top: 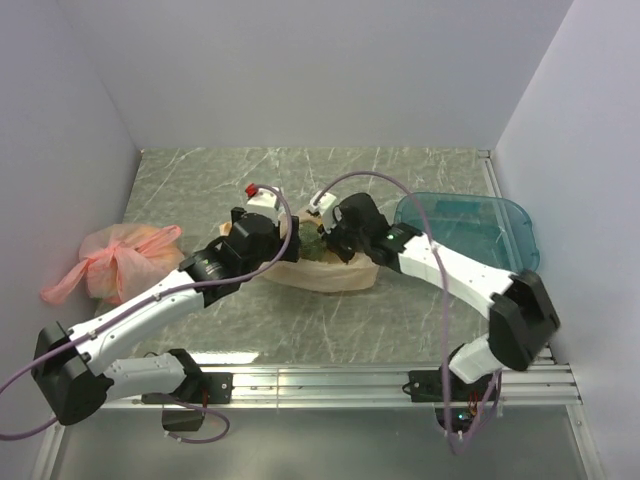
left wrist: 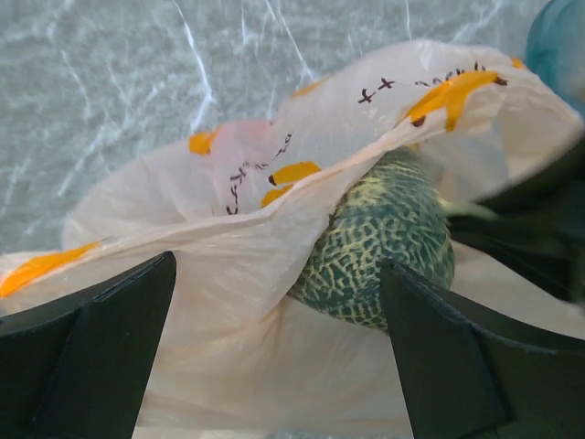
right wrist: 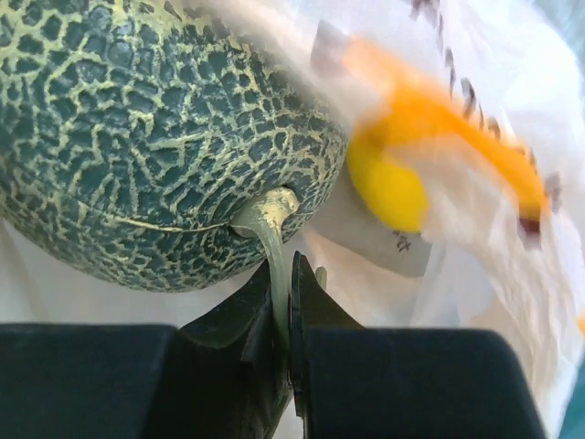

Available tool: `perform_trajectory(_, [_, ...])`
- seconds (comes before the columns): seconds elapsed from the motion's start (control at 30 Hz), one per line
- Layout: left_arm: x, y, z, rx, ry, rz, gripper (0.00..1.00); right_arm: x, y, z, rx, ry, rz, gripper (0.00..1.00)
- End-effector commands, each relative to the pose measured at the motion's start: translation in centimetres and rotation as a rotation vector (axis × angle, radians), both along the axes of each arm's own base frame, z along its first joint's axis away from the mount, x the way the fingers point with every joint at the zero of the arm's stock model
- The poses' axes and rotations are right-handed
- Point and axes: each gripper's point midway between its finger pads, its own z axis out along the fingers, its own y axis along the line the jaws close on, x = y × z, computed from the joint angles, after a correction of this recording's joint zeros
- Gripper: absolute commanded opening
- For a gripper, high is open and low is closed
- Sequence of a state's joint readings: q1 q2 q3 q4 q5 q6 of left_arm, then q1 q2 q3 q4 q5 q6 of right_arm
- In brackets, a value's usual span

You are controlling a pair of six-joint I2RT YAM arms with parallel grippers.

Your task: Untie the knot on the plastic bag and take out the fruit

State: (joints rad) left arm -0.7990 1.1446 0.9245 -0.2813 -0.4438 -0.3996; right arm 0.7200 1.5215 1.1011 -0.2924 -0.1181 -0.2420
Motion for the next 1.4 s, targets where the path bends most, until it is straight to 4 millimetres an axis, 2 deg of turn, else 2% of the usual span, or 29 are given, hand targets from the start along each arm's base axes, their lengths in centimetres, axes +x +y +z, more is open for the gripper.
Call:
perform_trajectory(0.0, [0.5, 1.1, 3.8, -0.018, -0.091, 0.027, 0.99, -1.6, 0.8, 4.4, 0.122, -0.064, 0.009, 0.00])
perform_trajectory(0.03, [0.5, 1.3, 4.0, -0.020, -0.097, 0.032, 0.99, -2.0, 0.7, 5.5, 0.144, -0.089, 0.010, 0.00])
perform_trajectory(0.07, [0.5, 1.4, 4.0, -0.023, -0.098, 0.036, 0.99, -2.3, 0.5, 5.5, 0.149, -0.093, 0.001, 0.00])
perform_trajectory(0.13, [0.2, 1.5, 4.2, -0.038, -0.100, 0.036, 0.99, -2.5, 0.3, 7.2, 0.213, -0.129, -0.026, 0.00])
perform_trajectory(0.17, [0.0, 1.6, 4.4, -0.049, -0.103, 0.037, 0.99, -2.7, -0.2, 6.7, 0.219, -0.130, -0.045, 0.00])
perform_trajectory(0.23, [-0.4, 2.0, 4.7, -0.072, -0.116, 0.044, 1.00, -2.6, -0.4, 8.3, 0.296, -0.174, -0.086, 0.00])
perform_trajectory(0.27, [-0.5, 2.3, 4.7, -0.079, -0.122, 0.049, 0.99, -2.8, -0.8, 7.7, 0.302, -0.169, -0.096, 0.00])
perform_trajectory(0.33, [-0.9, 3.0, 4.7, -0.101, -0.132, 0.070, 0.99, -3.3, -0.6, 8.4, 0.352, -0.174, -0.084, 0.00])
perform_trajectory(0.4, [-1.3, 3.7, 4.6, -0.113, -0.135, 0.087, 0.99, -3.7, -0.5, 8.3, 0.383, -0.163, -0.080, 0.00])
perform_trajectory(0.47, [-1.5, 3.8, 4.4, -0.124, -0.129, 0.086, 0.99, -4.6, -0.3, 8.6, 0.420, -0.148, -0.057, 0.00])
perform_trajectory(0.7, [-2.0, 4.4, 3.5, -0.144, -0.113, 0.108, 0.99, -4.9, 0.4, 15.9, 0.666, -0.250, -0.056, 0.00])
perform_trajectory(0.87, [-2.1, 4.6, 4.5, -0.163, -0.135, 0.111, 0.99, -4.5, -0.4, 20.4, 0.777, -0.316, -0.100, 0.00])
perform_trajectory(0.9, [-2.2, 4.6, 5.3, -0.173, -0.150, 0.104, 0.99, -4.2, -0.7, 20.8, 0.781, -0.330, -0.127, 0.00])
perform_trajectory(0.97, [-2.3, 4.6, 5.8, -0.157, -0.158, 0.083, 0.99, -2.1, -3.1, 21.6, 0.765, -0.389, -0.288, 0.00])
perform_trajectory(1.0, [-2.3, 4.6, 6.4, -0.157, -0.170, 0.076, 0.99, -1.4, -4.1, 21.0, 0.723, -0.390, -0.348, 0.00])
perform_trajectory(1.07, [-2.5, 4.9, 6.7, -0.118, -0.174, 0.062, 0.99, 1.3, -8.1, 20.8, 0.676, -0.422, -0.565, 0.00])
perform_trajectory(1.1, [-2.5, 5.0, 7.5, -0.118, -0.189, 0.058, 0.99, 1.8, -9.6, 19.6, 0.630, -0.398, -0.632, 0.00])
perform_trajectory(1.13, [-2.6, 5.2, 7.7, -0.098, -0.195, 0.056, 0.99, 2.4, -11.2, 19.2, 0.610, -0.398, -0.699, 0.00])
perform_trajectory(1.2, [-2.8, 5.5, 8.5, -0.097, -0.211, 0.048, 0.99, 3.5, -15.4, 18.3, 0.571, -0.407, -0.853, 0.00])
perform_trajectory(1.37, [-3.2, 6.0, 10.0, -0.108, -0.289, 0.027, 0.99, 3.9, -23.4, 16.4, 0.495, -0.438, -1.144, 0.00])
